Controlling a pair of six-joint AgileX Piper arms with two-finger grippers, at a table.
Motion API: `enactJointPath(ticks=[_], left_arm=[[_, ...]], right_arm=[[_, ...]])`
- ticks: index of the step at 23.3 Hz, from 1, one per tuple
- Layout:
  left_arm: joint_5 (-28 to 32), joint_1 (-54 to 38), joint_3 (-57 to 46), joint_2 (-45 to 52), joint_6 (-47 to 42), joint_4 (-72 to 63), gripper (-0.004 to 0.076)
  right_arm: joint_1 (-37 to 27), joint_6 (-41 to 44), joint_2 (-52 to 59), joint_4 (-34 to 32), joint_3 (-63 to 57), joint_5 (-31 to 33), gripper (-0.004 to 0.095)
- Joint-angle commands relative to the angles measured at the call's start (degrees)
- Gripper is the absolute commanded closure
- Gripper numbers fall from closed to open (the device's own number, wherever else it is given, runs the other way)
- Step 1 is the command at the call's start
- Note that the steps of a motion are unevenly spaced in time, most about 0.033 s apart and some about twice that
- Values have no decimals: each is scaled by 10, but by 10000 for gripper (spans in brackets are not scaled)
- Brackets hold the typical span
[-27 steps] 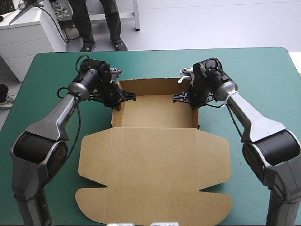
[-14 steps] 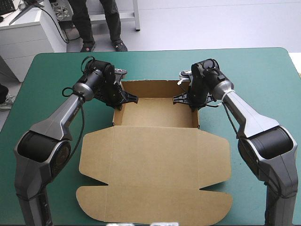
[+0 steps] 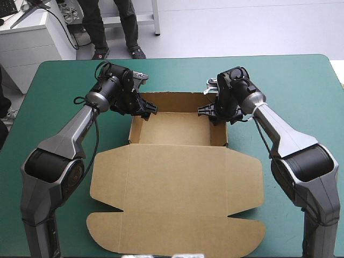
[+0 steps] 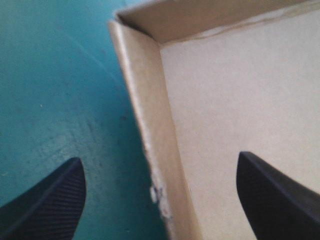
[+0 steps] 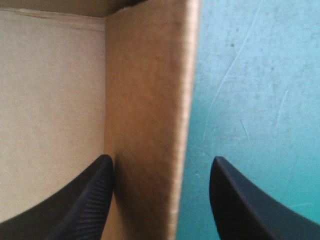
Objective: Fold the box
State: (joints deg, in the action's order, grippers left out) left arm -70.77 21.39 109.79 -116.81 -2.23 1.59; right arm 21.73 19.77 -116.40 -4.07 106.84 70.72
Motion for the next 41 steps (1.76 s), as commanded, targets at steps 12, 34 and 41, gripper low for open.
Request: enactJointPath(ticks=[12, 34, 41], left_arm=[[-35, 3, 106, 152, -2, 10, 267], [38, 3, -504, 788, 56, 3, 732], [73, 3, -675, 894, 56, -26, 732]], right_arm=[[-1, -111, 130, -47, 86, 9, 376], [-8, -68, 65, 12, 19, 9, 376], [-8, -68, 36, 21, 19, 9, 378]])
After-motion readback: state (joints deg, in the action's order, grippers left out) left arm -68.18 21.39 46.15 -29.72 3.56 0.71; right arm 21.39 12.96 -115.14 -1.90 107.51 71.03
